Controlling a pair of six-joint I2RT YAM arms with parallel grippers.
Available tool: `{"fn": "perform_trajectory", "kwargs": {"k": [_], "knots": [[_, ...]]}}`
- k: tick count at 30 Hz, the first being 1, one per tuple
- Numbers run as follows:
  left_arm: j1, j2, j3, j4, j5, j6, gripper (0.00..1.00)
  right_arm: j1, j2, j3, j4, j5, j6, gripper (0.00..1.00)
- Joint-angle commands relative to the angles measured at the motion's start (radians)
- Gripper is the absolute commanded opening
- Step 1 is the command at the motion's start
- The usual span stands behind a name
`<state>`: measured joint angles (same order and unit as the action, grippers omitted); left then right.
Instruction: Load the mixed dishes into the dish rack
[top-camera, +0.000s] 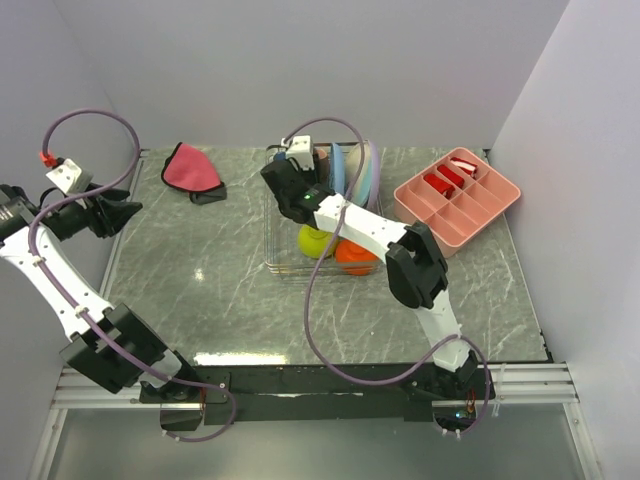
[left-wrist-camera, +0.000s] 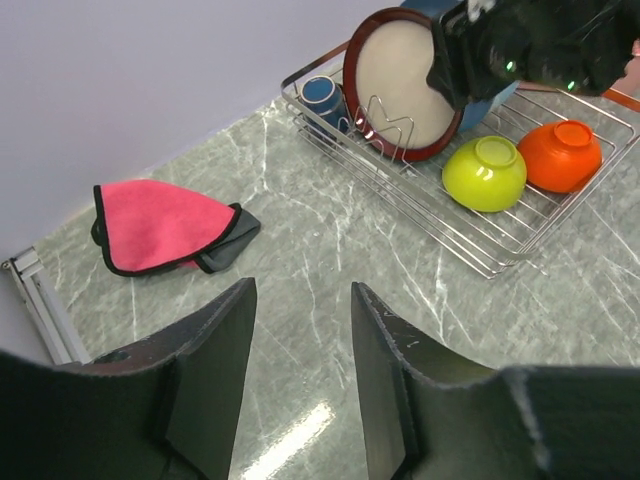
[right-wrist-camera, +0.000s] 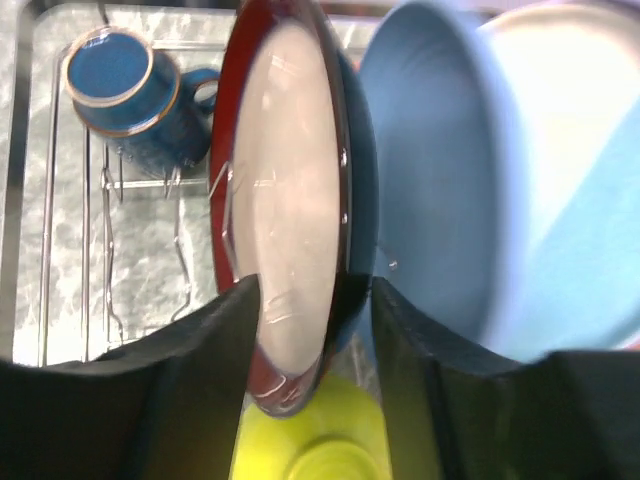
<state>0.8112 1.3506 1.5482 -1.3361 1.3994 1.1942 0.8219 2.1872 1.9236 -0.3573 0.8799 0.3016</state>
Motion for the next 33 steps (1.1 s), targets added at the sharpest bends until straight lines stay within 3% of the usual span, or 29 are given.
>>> {"fn": "perform_trajectory", "kwargs": {"k": [1,6,9,10,11,12,13,15,16,18,19,20,22,25,27,31,33], "knots": [[0.005,-0.036,-0.023,-0.034,0.050,0.042,0.50,-0.003,-0.161,-0.037,0.107,0.067,-0.065,0.62],[-0.023,-0.027,-0.039,-0.032,0.099,0.083,0.58,0.008,-0.285,-0.101,0.123,0.001,-0.122,0.79],[-0.073,-0.015,-0.011,0.000,0.095,0.078,0.61,0.014,-0.371,-0.150,0.124,-0.085,-0.146,1.00],[-0.090,-0.013,0.006,0.035,0.092,0.044,0.63,0.016,-0.394,-0.165,0.127,-0.107,-0.166,1.00],[-0.125,-0.015,0.012,0.079,0.086,-0.055,0.69,0.019,-0.418,-0.187,0.138,-0.111,-0.188,1.00],[-0.145,-0.021,0.012,0.232,0.076,-0.130,0.99,0.017,-0.464,-0.231,0.161,-0.107,-0.206,1.00],[-0.167,-0.027,0.001,0.326,0.041,-0.327,1.00,0.016,-0.489,-0.254,0.170,-0.076,-0.206,1.00],[-0.228,-0.042,-0.019,0.530,0.013,-0.515,0.97,0.003,-0.567,-0.340,0.216,-0.035,-0.216,1.00],[-0.245,-0.045,-0.039,0.734,-0.025,-0.714,0.97,-0.021,-0.593,-0.368,0.224,-0.035,-0.211,1.00],[-0.306,-0.039,-0.075,0.947,-0.100,-0.935,0.97,-0.062,-0.663,-0.420,0.198,-0.091,-0.205,1.00],[-0.320,-0.038,-0.086,1.147,-0.179,-1.122,0.97,-0.108,-0.682,-0.428,0.172,-0.126,-0.202,1.00],[-0.358,-0.036,-0.095,1.214,-0.260,-1.190,0.97,-0.137,-0.696,-0.417,0.135,-0.257,-0.220,1.00],[-0.395,-0.018,-0.079,1.293,-0.409,-1.316,0.97,-0.188,-0.730,-0.422,0.057,-0.320,-0.252,1.00],[-0.467,0.016,-0.039,1.281,-0.531,-1.355,0.97,-0.201,-0.771,-0.469,0.066,-0.168,-0.323,1.00],[-0.506,0.033,-0.034,1.278,-0.695,-1.400,0.97,-0.213,-0.805,-0.521,0.096,-0.056,-0.424,1.00],[-0.543,0.112,-0.010,1.211,-0.787,-1.486,0.97,-0.297,-0.914,-0.607,0.083,-0.058,-0.417,1.00],[-0.560,0.148,0.039,1.095,-0.874,-1.486,0.97,-0.340,-0.976,-0.641,0.058,-0.068,-0.378,1.00]]}}
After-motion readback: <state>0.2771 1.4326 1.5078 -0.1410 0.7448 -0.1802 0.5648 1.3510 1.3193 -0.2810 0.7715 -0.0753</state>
